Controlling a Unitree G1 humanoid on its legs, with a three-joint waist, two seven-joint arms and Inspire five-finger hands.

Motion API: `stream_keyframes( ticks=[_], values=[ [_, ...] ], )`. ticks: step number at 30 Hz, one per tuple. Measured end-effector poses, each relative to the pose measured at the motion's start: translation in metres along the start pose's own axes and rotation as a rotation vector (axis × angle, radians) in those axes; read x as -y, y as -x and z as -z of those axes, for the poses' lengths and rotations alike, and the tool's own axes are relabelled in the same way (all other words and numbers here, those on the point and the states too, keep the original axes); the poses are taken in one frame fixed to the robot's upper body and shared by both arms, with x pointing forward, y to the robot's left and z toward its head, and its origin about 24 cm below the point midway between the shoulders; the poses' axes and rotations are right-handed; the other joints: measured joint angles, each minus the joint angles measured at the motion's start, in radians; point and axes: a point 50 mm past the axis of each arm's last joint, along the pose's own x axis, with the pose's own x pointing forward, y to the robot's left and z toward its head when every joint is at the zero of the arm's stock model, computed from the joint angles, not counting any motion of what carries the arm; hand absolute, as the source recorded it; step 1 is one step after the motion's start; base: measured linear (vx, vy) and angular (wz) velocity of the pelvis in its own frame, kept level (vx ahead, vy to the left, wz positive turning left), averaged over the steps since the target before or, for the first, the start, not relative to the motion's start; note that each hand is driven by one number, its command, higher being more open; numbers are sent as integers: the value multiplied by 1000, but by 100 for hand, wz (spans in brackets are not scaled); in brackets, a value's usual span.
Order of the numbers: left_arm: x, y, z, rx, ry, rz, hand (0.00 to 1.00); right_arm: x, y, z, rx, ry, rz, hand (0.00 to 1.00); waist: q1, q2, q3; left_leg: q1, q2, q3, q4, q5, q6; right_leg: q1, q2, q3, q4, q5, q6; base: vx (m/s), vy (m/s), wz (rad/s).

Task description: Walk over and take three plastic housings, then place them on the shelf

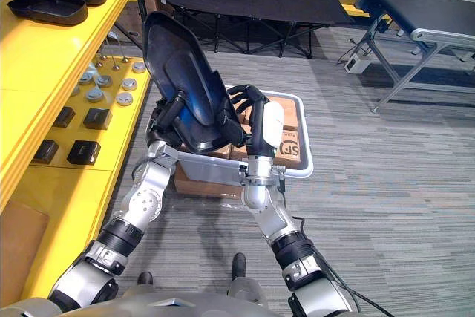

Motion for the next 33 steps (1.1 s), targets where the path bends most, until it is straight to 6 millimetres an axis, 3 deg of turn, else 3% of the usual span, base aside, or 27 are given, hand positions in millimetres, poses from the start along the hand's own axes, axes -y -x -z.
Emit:
stream_keyframes(
  ticks=[4,10,13,17,20,24,28,33],
  values=[
    [12,4,8,-18,-61,74,0,-4,3,0,-21,-31,-34,100,2,0,0,0,0,0,1,0,0,0,0,0,0,0,-1,0,0,0],
    [29,8,-5,88,-238,153,0,-2,4,-8,-46,-135,-10,100,-2,1,0,-1,0,8,1,-1,-1,-8,1,7,0,0,-1,0,0,-4],
    [42,14,-15,201,-349,174,0,6,-6,-24,-17,-235,13,100,-2,1,0,0,1,8,1,-2,-1,-7,1,7,0,0,-1,0,0,0],
    [46,35,-26,443,-534,112,0,19,-13,-53,64,-375,-6,100,1,3,-2,12,1,24,2,-11,-1,-4,2,17,0,-1,-2,5,5,-8],
    [37,40,-37,590,-656,-15,0,29,-4,-52,-1,-527,-30,100,0,4,-4,30,1,32,2,-17,0,7,2,22,0,-10,-7,10,20,-8],
    [15,47,-52,726,-769,-207,0,51,10,-34,-118,-667,-5,100,-9,12,-13,33,1,44,1,-23,-1,3,2,33,0,-22,-3,7,15,-8],
    [-6,53,-54,729,-836,-324,0,57,20,-25,-138,-755,-94,100,-26,26,-32,33,8,56,0,-30,-3,-4,8,42,0,-24,-4,32,16,-9],
    [-22,59,-51,684,-858,-360,0,59,32,-36,-89,-914,-199,100,-29,35,-49,37,26,75,1,-39,-12,-11,28,57,0,-18,-3,43,4,-10]
  ],
)
